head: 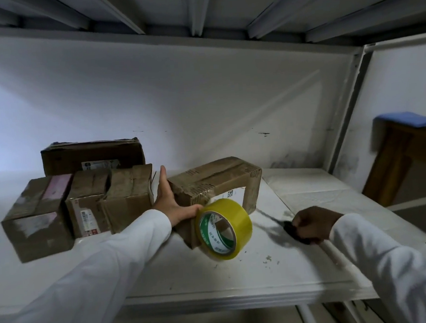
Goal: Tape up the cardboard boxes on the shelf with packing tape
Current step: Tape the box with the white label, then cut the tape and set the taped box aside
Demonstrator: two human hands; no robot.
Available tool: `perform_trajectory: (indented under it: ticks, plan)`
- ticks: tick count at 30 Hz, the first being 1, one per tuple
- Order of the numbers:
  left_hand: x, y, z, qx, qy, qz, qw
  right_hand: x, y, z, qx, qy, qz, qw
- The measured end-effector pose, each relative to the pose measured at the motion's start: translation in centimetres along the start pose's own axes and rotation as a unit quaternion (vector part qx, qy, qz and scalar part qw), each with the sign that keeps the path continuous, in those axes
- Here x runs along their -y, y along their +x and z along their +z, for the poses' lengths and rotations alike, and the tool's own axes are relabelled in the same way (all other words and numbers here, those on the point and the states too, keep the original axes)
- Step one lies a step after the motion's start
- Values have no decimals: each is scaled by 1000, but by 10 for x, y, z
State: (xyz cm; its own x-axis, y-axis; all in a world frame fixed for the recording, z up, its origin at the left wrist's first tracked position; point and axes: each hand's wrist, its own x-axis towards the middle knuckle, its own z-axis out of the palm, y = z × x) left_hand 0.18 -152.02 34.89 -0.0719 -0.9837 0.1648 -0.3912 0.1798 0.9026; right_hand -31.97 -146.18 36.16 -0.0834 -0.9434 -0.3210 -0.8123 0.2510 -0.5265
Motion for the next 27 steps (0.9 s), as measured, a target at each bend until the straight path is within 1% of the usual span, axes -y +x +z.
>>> perform_trajectory:
  ticks: [1,2,3,5,7,9,11,13,15,21,24,27]
  plan:
    - [0,0,0,1,1,-4,1000,1,-1,-8,8,62,-17,998]
    - [0,0,-1,1,1,-7,1000,5,-2,-17,21,91,-32,995]
    - [1,1,-1,2,2,-9,1000,11,-2,-24,39,110,-51,992]
    - [1,2,-2,8,5,-13,1000,30,-4,-36,91,109,-81,987]
    - [-1,2,-3,18,8,-16,1000,52,-1,-43,151,58,-89,983]
    - [-2,2,-3,28,9,-19,999,72,5,-45,184,-24,-79,979]
    - [-2,2,-4,34,11,-22,999,89,13,-48,193,-90,-70,975]
    - [0,2,-5,39,13,-26,999,101,21,-51,185,-151,-76,968]
    - [2,3,-5,38,11,-27,999,109,31,-54,182,-189,-87,961]
    - [4,6,-5,44,7,-15,999,119,50,-61,165,-227,-126,952]
    - [6,6,-4,43,17,-10,999,121,55,-63,169,-219,-135,951]
    - [9,8,-4,40,9,-3,999,122,55,-66,145,-191,-154,959]
